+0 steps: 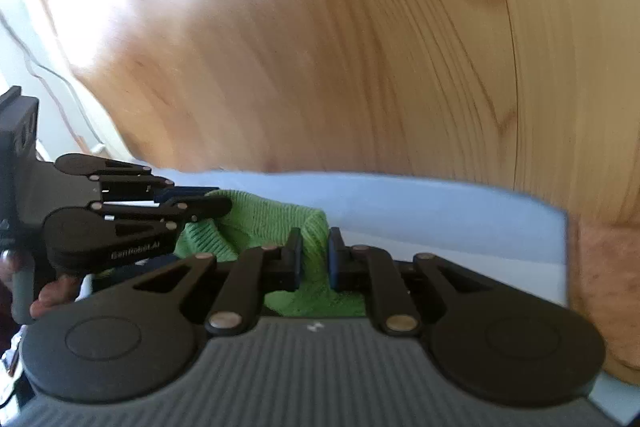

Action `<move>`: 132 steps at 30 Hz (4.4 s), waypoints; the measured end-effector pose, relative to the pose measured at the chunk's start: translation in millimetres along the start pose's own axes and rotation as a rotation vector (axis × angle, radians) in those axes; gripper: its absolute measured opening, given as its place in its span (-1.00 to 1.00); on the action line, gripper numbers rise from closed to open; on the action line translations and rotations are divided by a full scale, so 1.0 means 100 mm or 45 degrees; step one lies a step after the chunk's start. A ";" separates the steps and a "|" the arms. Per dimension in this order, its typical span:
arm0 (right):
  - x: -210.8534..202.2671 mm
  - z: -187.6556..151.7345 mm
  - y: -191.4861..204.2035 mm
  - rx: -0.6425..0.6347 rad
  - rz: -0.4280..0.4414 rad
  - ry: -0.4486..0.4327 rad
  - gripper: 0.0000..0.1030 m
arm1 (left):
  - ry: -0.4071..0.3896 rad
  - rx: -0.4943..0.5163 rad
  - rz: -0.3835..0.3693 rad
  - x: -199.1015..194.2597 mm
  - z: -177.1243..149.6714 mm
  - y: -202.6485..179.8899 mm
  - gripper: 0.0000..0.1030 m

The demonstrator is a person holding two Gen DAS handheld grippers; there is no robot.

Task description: Fold small clothes

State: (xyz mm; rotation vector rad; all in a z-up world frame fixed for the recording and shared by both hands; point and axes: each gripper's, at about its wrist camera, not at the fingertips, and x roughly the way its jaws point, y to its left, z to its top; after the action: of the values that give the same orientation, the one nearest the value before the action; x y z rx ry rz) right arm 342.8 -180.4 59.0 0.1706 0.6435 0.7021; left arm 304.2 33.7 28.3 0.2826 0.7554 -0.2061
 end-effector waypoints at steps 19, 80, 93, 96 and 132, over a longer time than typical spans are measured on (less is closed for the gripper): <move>-1.74 -1.34 1.34 -0.180 0.077 -0.016 -0.71 | -0.241 -0.037 -0.154 -2.46 -1.66 -0.57 -0.82; -1.92 -2.16 0.35 0.864 -0.067 -0.244 0.10 | -0.004 -0.561 -0.435 -1.51 -1.58 -0.50 -0.90; -1.91 -1.65 0.94 0.653 0.051 -0.321 -0.54 | -0.013 -0.474 -0.381 -1.54 -1.53 -0.56 -0.91; -1.87 -1.34 1.40 0.409 0.036 -0.312 -0.54 | 0.012 -0.559 -0.477 -1.64 -1.52 -0.33 -0.60; -0.47 -0.61 2.11 0.017 0.255 -0.023 -0.33 | -0.112 -0.849 -0.023 -2.08 -2.05 0.79 -0.13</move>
State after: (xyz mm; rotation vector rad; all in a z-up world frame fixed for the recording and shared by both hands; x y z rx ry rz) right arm 163.0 -54.3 108.2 0.2558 0.6192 0.8881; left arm 46.8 191.6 45.3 -0.3637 0.6996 0.0236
